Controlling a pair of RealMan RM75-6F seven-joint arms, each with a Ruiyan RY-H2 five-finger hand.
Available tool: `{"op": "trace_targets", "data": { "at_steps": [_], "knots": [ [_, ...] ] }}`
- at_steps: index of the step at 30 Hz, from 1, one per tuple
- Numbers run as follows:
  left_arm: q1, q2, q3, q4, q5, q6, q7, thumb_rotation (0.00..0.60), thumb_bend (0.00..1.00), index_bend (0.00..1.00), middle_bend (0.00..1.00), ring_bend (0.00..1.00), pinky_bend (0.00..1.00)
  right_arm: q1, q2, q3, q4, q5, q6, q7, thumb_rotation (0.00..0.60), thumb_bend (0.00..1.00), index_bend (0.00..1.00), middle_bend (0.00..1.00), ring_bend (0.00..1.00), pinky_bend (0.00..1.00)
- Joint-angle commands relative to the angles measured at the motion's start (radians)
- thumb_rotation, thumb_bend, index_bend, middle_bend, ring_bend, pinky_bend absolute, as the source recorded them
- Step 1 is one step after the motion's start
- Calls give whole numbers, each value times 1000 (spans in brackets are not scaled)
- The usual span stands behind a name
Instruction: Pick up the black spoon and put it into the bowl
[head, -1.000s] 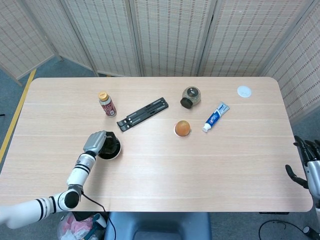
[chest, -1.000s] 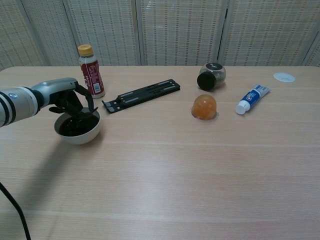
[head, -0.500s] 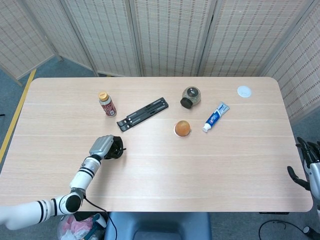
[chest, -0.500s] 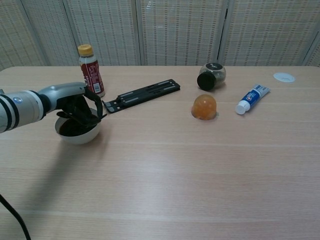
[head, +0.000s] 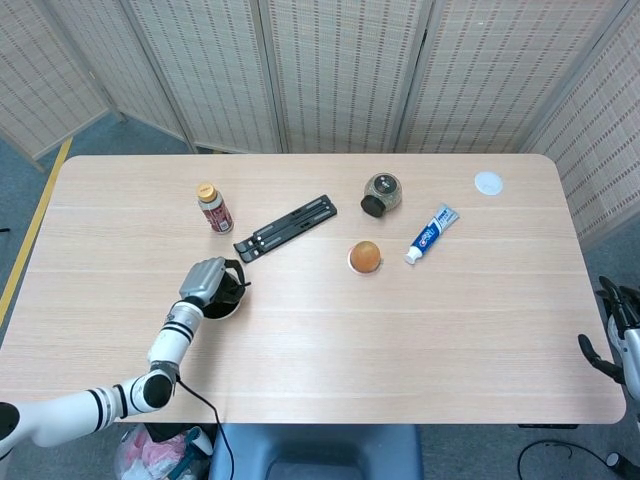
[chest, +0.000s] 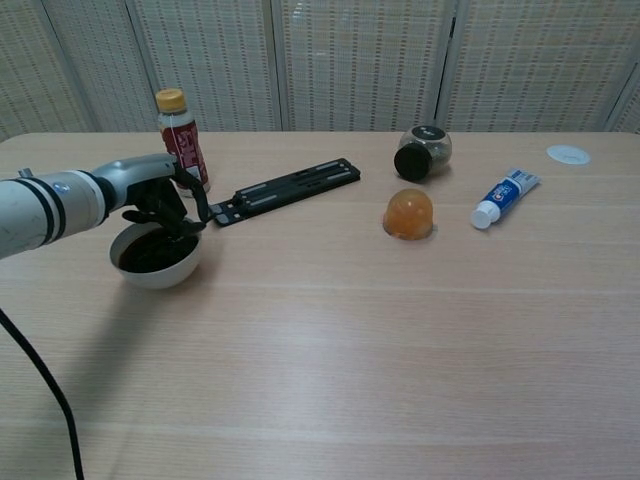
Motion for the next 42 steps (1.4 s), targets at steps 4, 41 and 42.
{"op": "trace_targets", "data": {
  "at_steps": [4, 41, 42],
  "knots": [
    [16, 39, 9, -32, 0, -3, -4, 600, 573, 671, 1000, 943, 1000, 5, -1, 2, 1, -4, -3, -1, 600, 235, 85, 271, 191, 150],
    [-18, 37, 23, -21, -52, -17, 23, 600, 572, 670, 1000, 943, 1000, -13, 0, 3, -2, -4, 20, 14, 600, 236, 85, 272, 193, 150],
    [-15, 42, 25, -25, -51, -16, 22, 600, 573, 670, 1000, 943, 1000, -12, -1, 4, -2, -4, 19, 13, 600, 236, 85, 272, 193, 150]
  ]
}}
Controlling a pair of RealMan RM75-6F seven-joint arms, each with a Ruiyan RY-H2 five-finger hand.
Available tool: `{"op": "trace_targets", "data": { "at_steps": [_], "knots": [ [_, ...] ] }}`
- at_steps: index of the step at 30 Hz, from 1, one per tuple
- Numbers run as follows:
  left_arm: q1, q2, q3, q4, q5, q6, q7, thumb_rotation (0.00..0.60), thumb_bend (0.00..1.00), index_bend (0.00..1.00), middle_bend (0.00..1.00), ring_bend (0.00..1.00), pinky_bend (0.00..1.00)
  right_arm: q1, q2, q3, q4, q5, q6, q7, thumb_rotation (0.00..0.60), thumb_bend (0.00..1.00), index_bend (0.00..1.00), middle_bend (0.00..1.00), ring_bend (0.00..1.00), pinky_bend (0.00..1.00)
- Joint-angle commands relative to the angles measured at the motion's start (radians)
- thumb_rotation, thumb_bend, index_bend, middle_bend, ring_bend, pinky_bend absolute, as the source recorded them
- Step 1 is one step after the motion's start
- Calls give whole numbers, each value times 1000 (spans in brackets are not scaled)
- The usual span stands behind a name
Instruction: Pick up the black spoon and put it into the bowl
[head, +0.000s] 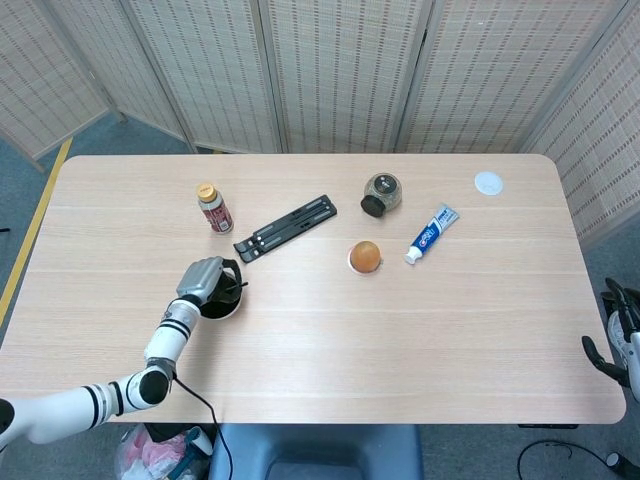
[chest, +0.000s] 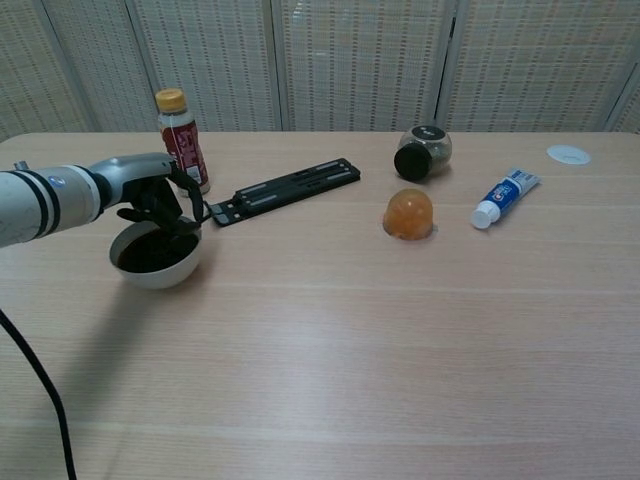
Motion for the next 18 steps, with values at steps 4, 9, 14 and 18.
{"op": "trace_targets", "data": {
  "at_steps": [4, 9, 14, 18],
  "knots": [
    [23, 37, 18, -36, 10, 5, -4, 600, 573, 670, 1000, 943, 1000, 8, -4, 2, -2, -7, -5, -5, 600, 236, 85, 271, 194, 150],
    [43, 65, 35, -76, 25, 8, -11, 600, 573, 670, 1000, 943, 1000, 14, -3, 3, -3, -12, -8, -7, 600, 235, 85, 272, 196, 150],
    [51, 68, 43, -108, 47, 10, -21, 600, 573, 669, 1000, 943, 1000, 14, -2, 3, -4, -15, -5, -6, 600, 235, 85, 271, 196, 150],
    [46, 58, 42, -121, 65, 13, -20, 600, 573, 669, 1000, 943, 1000, 9, -3, 2, -2, -12, -1, -4, 600, 235, 85, 271, 196, 150]
  ]
}}
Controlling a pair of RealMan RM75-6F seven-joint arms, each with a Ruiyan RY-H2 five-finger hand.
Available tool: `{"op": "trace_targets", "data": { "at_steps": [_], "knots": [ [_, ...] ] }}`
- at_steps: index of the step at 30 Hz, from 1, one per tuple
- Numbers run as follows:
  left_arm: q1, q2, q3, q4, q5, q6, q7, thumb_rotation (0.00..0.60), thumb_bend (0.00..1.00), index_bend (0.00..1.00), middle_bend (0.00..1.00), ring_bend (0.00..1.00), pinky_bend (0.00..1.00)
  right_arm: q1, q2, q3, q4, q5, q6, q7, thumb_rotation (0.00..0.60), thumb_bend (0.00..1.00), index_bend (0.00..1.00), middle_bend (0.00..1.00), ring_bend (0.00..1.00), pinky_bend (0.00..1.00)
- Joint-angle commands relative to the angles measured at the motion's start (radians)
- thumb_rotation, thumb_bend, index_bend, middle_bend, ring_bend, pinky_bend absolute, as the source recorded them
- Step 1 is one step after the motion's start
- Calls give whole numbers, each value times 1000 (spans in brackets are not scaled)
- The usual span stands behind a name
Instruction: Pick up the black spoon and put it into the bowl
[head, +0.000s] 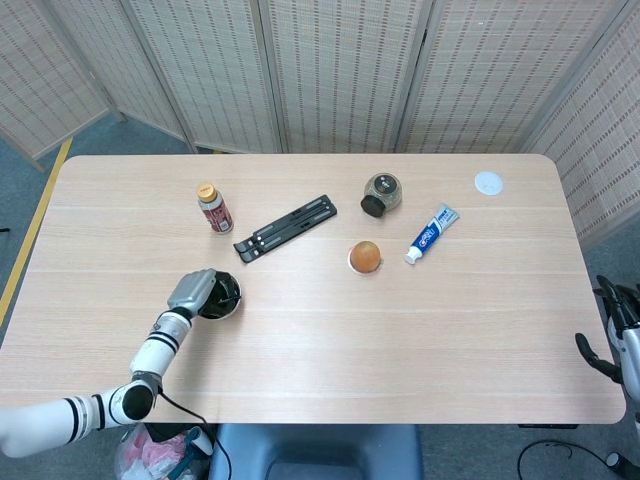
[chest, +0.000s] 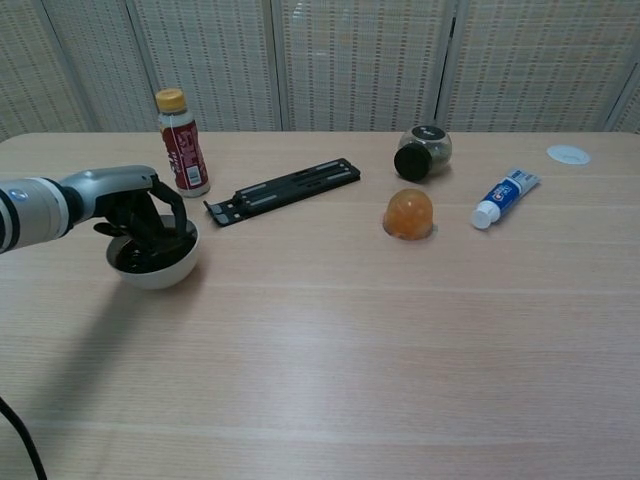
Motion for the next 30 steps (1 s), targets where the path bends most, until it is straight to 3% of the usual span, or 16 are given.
{"op": "trace_targets", "data": {
  "at_steps": [1, 16, 30],
  "knots": [
    [-7, -10, -1, -5, 9, 1, 2, 600, 572, 669, 1000, 943, 1000, -3, -1, 0, 1, 2, 3, 2, 600, 236, 85, 272, 196, 150],
    [-59, -83, -41, 129, -72, -13, 19, 600, 572, 669, 1000, 943, 1000, -12, 0, 0, 1, 9, 9, 3, 600, 235, 85, 271, 201, 150],
    [-3, -5, -12, 64, -46, -9, -6, 600, 572, 668, 1000, 943, 1000, 0, -5, 1, -3, -4, 2, -6, 600, 236, 85, 271, 201, 150]
  ]
}}
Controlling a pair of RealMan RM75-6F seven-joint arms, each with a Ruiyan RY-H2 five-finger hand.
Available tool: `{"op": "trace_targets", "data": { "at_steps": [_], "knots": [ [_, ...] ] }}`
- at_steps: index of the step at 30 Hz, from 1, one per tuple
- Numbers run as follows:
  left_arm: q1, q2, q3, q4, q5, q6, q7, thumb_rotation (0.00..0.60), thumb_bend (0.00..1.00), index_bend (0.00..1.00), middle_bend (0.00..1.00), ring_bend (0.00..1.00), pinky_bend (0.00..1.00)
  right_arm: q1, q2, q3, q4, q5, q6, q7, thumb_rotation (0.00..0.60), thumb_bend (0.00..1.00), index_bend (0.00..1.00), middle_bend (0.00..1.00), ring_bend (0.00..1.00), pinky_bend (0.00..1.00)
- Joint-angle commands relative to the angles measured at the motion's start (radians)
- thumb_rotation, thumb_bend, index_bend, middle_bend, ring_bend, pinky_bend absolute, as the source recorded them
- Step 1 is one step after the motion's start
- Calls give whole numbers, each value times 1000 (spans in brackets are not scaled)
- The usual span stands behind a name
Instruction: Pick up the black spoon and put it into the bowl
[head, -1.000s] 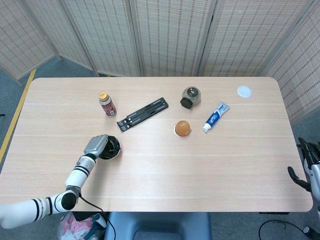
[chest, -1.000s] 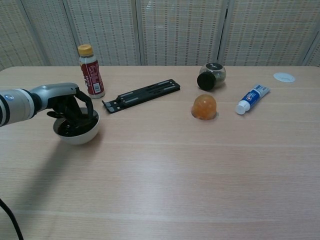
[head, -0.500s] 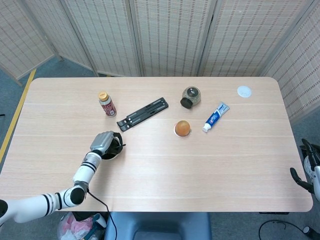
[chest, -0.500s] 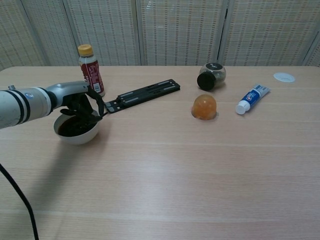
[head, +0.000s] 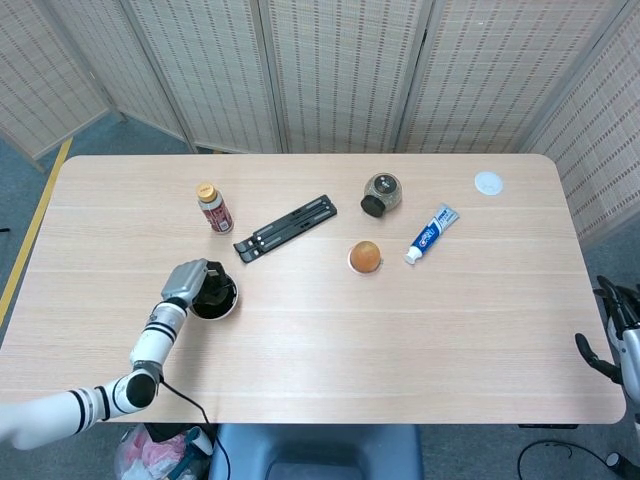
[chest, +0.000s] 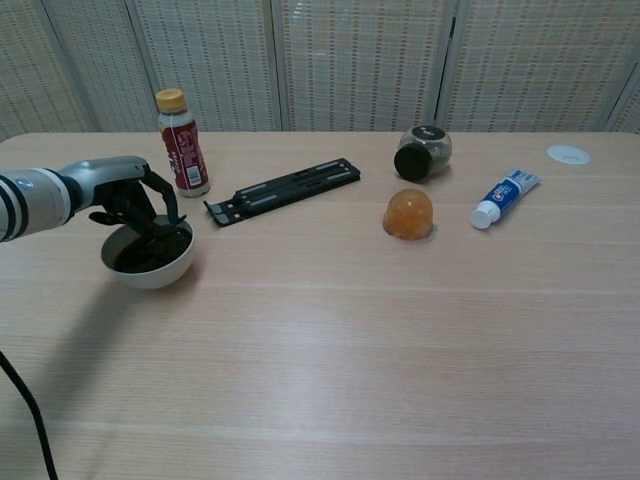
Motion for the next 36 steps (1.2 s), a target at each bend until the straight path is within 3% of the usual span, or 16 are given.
{"op": "trace_targets", "data": {
  "at_steps": [1, 10, 23, 36],
  "knots": [
    [15, 21, 8, -37, 14, -8, -15, 600, 572, 668, 1000, 943, 1000, 1, -2, -1, 0, -1, 0, -1, 600, 236, 85, 272, 201, 150],
    [7, 7, 8, -70, 53, 3, -13, 600, 572, 668, 1000, 943, 1000, -6, -2, -3, 0, -2, 9, 3, 600, 236, 85, 272, 201, 150],
    [-47, -59, -26, 38, -14, 0, 20, 600, 573, 668, 1000, 943, 1000, -20, 1, -2, 3, 6, 25, 13, 600, 236, 85, 271, 201, 150],
    [-20, 4, -9, -3, -22, -3, 26, 600, 572, 668, 1000, 943, 1000, -8, -4, 0, 8, -3, 12, 11, 600, 235, 85, 272, 201, 150]
  ]
}}
